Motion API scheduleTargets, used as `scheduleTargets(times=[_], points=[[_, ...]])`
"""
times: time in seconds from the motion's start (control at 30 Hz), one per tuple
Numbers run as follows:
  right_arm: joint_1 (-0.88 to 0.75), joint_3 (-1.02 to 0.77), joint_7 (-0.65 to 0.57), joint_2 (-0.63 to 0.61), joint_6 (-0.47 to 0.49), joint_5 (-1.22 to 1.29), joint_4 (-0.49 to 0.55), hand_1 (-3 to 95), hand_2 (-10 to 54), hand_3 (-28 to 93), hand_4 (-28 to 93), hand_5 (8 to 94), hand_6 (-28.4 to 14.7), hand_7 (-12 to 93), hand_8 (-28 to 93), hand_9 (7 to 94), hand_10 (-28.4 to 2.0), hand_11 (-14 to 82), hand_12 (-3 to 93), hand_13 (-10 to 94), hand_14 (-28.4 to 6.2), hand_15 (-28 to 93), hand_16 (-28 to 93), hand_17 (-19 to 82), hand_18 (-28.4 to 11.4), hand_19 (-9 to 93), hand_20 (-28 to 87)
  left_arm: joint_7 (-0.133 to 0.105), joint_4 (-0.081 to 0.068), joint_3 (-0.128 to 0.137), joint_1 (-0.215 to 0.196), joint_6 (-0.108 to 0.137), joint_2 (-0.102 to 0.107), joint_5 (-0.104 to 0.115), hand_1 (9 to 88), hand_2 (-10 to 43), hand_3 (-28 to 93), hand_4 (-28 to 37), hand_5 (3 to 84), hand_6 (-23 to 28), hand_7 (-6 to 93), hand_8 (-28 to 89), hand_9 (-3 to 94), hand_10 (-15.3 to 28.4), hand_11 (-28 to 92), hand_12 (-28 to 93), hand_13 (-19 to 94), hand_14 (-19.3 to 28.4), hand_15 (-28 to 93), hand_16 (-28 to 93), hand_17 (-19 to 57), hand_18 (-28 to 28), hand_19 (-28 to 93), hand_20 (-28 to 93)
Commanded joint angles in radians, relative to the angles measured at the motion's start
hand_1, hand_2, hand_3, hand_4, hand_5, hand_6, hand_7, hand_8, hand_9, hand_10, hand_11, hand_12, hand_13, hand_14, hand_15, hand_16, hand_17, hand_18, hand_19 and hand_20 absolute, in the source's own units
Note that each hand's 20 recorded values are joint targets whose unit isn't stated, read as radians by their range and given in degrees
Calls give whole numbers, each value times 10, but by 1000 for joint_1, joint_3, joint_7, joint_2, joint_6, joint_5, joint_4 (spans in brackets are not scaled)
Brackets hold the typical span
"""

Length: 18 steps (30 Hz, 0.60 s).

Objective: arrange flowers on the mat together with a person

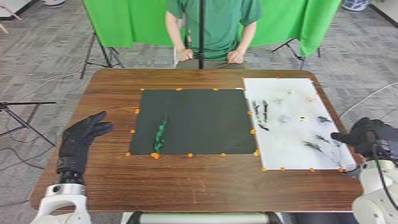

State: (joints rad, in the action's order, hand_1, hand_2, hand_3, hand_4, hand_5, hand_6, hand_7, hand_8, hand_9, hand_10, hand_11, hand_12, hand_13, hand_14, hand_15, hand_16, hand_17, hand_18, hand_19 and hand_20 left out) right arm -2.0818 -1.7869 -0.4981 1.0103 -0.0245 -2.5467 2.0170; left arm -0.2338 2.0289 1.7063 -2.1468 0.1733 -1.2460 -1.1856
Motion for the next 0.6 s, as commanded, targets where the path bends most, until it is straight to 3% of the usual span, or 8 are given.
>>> scheduleTargets(times=[0.03, 0.6], points=[[-24, 5, -4, -4, 45, 3, -24, 363, -95, 595, -283, 727, -16, 196, -86, 692, -156, 481, 438, 611, -180, 848, 540, 262, -269, 717, 613, 9, 1, -4, -18, -9, -1, -6, 269, 171, 673, -282, 523, 42, 122, -62, 545, 157, 210, 148, 468, 186, 228, -14, 139, 121, 113, 187], [-29, 59, 2, -16, 61, 3, -62, 400, -95, 643, -283, 767, 0, 217, -88, 739, -143, 479, 425, 638, -172, 846, 542, 281, -267, 725, 605, 13, 0, -6, -15, -10, -1, -6, 273, 163, 670, -281, 522, 41, 122, -62, 544, 157, 210, 149, 468, 187, 228, -13, 139, 121, 112, 187]])
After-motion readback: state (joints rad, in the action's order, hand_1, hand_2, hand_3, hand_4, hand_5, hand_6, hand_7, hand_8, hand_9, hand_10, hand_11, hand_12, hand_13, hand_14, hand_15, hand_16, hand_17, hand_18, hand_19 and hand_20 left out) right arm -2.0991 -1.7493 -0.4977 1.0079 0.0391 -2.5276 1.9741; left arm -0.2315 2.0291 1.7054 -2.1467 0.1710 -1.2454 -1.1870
